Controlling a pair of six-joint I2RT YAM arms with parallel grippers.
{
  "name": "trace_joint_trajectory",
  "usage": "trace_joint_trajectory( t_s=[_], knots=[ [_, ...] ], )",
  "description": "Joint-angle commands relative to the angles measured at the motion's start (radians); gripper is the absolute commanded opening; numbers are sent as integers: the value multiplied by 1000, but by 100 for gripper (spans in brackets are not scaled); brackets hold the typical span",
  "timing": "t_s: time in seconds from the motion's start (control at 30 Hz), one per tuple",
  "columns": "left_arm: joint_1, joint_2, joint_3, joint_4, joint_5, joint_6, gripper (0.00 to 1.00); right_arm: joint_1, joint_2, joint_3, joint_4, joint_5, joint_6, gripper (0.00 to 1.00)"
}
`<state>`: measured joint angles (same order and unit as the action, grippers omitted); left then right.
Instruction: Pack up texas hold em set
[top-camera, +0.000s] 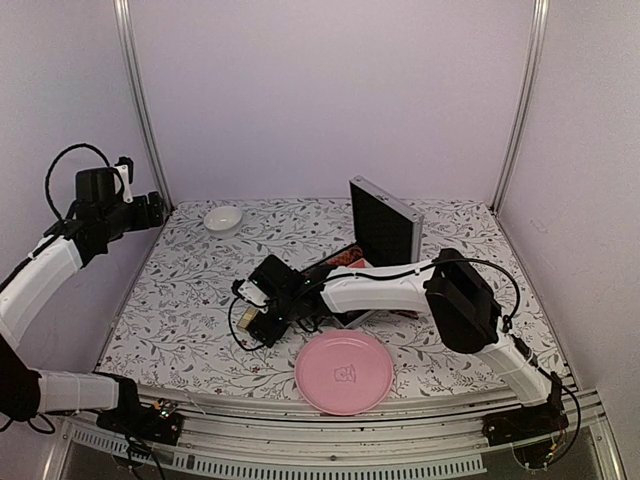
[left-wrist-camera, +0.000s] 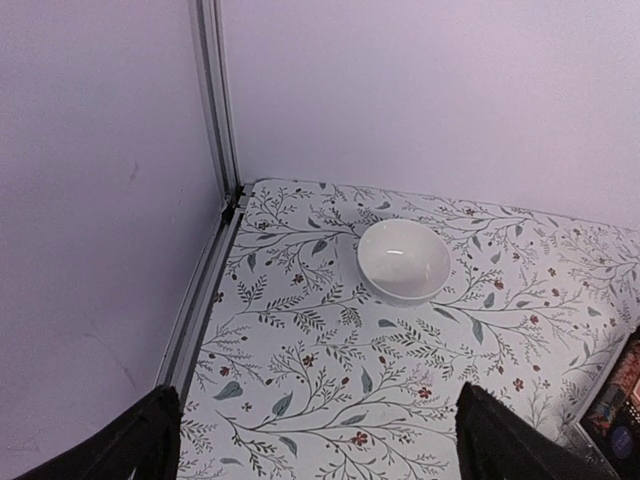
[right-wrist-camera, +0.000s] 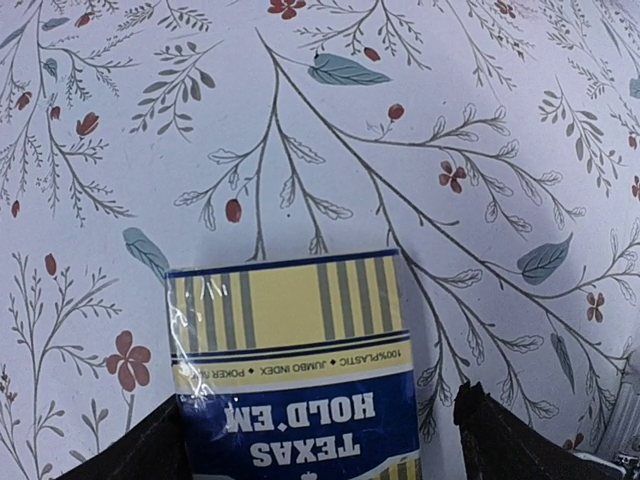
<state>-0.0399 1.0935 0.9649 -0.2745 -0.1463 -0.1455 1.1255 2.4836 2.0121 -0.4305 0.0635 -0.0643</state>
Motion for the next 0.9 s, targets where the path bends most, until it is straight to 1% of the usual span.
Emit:
trace_joint_trajectory(
  t_s=[0.0,0.23,0.43,0.57,0.73,0.87],
  knots=[
    [8,7,0,8,-2,21,96,0,61,59,-14,-2,-33,89],
    [8,10,-3,9,3,23,96,0,87,94,-22,-50,-48,74],
    [8,18,-3,9,12,23,96,0,59,94,-31,-57,-40,60],
    [9,22,-3,9,14,23,95,0,3,97,-28,-50,-2,55],
    [8,23,-3,8,13,25,96,-16,-143,87,-33,7,86,52],
    [9,24,-3,8,12,26,96,-65,-271,-2,-40,61,188,52]
  ],
)
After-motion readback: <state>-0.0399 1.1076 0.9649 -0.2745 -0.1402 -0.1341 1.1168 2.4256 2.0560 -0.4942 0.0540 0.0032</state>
